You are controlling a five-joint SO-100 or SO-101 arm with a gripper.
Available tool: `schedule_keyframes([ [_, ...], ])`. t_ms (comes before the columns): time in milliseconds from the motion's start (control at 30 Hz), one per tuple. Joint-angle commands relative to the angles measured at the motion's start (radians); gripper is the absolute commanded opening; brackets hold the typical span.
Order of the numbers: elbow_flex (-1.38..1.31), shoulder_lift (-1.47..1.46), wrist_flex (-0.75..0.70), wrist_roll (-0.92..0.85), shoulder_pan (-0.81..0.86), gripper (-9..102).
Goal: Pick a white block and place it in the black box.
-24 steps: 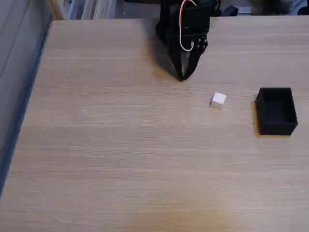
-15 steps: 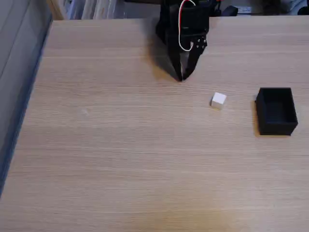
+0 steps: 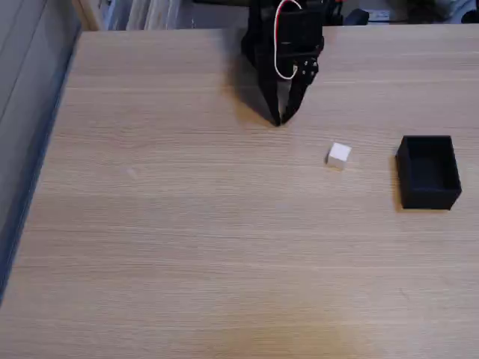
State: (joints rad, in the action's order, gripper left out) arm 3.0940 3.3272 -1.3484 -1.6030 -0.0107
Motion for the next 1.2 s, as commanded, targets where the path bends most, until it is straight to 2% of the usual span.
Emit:
schedule_keyframes([
  [0,0.014,0.005,0.000,-0.002,0.005,0],
  [767,0.002,0.003,0.000,-0.034,0.011,1],
  [933,-0.075,-0.032,0.002,-0.020,-0.026,2],
  [1167,-0.261,-0.245,0.040,0.080,-0.126,3],
])
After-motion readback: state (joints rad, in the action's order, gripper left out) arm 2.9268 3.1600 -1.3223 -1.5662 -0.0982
